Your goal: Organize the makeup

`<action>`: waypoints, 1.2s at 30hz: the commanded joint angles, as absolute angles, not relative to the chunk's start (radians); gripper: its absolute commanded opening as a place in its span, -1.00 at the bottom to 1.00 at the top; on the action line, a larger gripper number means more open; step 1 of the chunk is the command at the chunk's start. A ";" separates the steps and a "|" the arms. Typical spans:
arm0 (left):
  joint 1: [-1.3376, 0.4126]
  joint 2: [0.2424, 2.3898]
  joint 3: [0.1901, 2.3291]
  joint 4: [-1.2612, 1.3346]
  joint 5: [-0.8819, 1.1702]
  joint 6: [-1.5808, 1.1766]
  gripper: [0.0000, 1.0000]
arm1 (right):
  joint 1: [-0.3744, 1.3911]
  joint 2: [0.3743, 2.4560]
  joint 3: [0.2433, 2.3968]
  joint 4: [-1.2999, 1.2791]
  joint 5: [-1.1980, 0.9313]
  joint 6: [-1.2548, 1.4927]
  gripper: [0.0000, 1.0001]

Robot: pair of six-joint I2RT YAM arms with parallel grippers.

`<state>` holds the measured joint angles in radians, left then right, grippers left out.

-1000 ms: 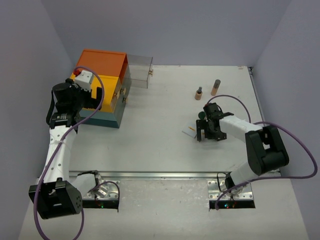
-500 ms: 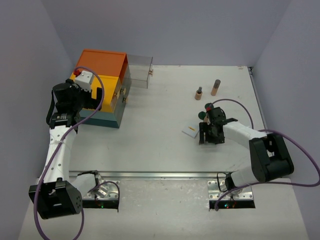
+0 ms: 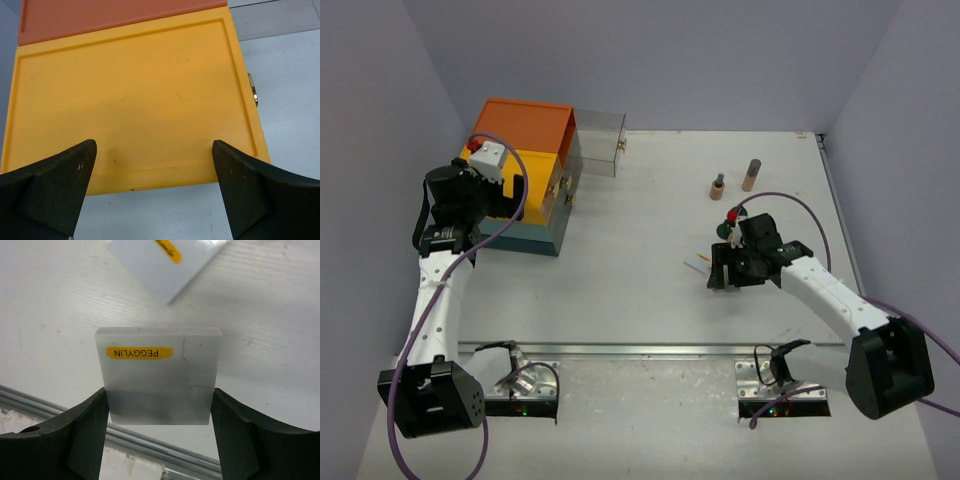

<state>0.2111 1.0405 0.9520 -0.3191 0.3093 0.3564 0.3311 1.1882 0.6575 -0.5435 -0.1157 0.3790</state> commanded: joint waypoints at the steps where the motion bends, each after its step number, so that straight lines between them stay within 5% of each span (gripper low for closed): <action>1: 0.219 1.048 0.989 -0.280 0.333 0.323 1.00 | 0.458 1.124 0.793 -0.508 -0.136 0.370 -0.27; 9: 0.219 1.054 0.981 -0.275 0.315 0.324 1.00 | 0.596 1.414 1.410 -0.368 -0.207 0.390 -0.28; 17: 0.219 1.038 0.953 -0.273 0.278 0.374 1.00 | 0.597 2.052 2.230 -0.377 -0.077 0.498 -0.30; 24: 0.220 1.055 0.945 -0.266 0.275 0.380 1.00 | 0.597 2.180 2.196 -0.104 0.048 0.550 -0.38; 36: 0.221 1.068 0.923 -0.250 0.273 0.374 1.00 | 0.603 2.319 2.241 -0.071 -0.003 0.551 -0.37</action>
<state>0.2111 1.0607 0.9344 -0.2649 0.2768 0.3686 0.5991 2.3063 2.1873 -0.1533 -0.0112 0.5477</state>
